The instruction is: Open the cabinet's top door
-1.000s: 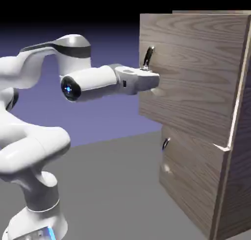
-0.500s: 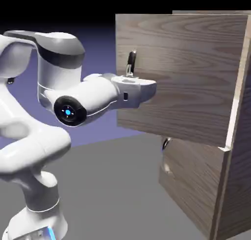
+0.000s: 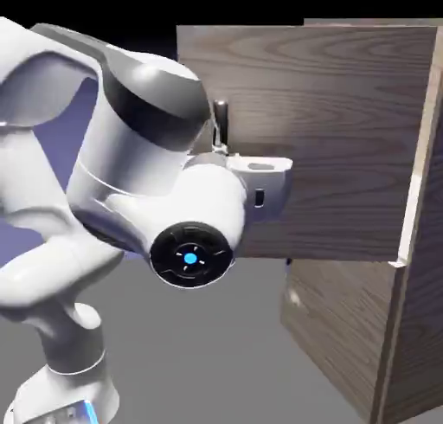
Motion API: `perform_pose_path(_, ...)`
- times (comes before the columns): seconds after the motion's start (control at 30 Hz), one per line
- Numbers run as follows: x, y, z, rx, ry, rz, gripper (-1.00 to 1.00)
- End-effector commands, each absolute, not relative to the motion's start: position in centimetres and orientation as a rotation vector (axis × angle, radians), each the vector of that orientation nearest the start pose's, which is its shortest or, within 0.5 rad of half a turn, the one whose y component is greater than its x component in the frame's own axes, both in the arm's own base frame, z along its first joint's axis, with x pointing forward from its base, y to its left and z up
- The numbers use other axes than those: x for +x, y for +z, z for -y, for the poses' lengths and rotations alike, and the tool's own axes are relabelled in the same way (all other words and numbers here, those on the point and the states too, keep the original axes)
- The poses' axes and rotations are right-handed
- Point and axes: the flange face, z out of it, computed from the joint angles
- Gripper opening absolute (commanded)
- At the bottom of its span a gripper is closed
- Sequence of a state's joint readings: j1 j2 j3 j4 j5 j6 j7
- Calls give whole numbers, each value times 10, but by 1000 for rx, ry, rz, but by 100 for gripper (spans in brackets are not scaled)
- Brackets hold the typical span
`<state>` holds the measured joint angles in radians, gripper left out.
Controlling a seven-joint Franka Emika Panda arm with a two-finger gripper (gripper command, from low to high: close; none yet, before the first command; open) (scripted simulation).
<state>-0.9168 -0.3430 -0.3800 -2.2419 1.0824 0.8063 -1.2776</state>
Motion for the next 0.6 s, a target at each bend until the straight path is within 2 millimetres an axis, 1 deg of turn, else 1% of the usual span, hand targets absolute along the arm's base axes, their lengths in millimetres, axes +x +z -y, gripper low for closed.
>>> perform_pose_path(0.0, 188, 561, 302, -1612, -905, 331, -100)
perform_pose_path(0.3, 200, 561, 365, -1548, -752, 484, -100)
perform_pose_path(0.5, 213, 561, 400, -1506, -663, 569, -100)
perform_pose_path(0.53, 214, 561, 403, -1504, -657, 574, -100)
perform_pose_path(0.57, 214, 561, 403, -1504, -657, 574, 100)
